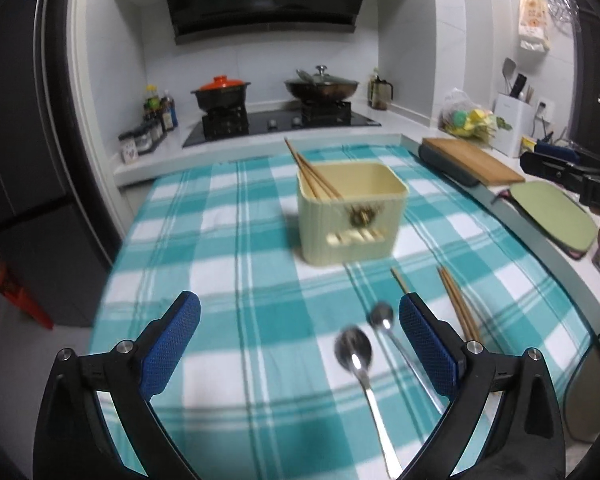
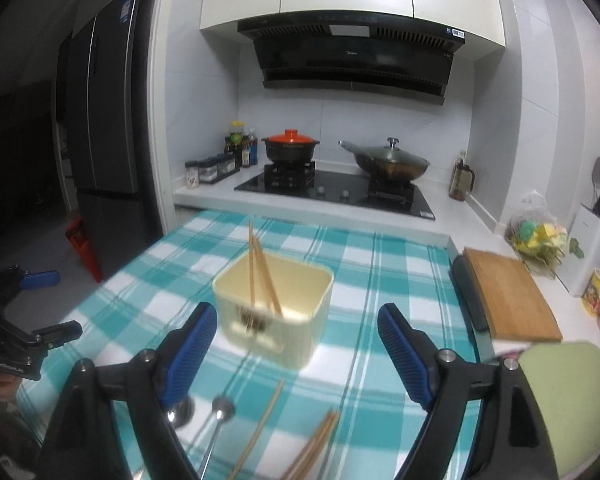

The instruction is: Organize utensils

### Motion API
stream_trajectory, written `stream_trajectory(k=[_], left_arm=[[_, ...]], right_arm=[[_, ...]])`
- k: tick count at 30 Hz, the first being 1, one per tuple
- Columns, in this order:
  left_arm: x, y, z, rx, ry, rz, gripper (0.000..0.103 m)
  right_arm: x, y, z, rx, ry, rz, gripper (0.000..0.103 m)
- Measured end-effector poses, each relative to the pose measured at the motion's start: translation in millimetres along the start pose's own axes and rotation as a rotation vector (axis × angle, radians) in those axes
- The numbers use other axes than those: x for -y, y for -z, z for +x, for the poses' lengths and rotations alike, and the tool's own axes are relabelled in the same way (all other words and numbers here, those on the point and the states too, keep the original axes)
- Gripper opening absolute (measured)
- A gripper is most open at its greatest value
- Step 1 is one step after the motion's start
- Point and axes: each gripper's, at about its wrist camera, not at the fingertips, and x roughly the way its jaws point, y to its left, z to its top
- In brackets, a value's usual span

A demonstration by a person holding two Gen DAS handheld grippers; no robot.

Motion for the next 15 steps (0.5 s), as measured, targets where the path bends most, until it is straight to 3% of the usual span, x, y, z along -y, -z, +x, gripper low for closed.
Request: stream_trajectory(k=[4,7,12,15], left_arm=[[11,39,-4,-0.01,0.001,-0.067,0.1],[17,58,-1,-0.059,-0.005,-0.132,0.1],[23,79,-1,-0.078,-0.069,-0.148,0.102],[28,88,-3,-0.085,-0.036,-0.144,0.102]], right_arm=[[-14,48,-20,-0.028,0.081,0.011,0.087],[-23,81,-24,-0.097,0.168,0.063,0.087],[-27,130,-25,-0.198,0.199,0.173,0.087],[-31,155,-24,-0.246,0.227,0.157,0.087]])
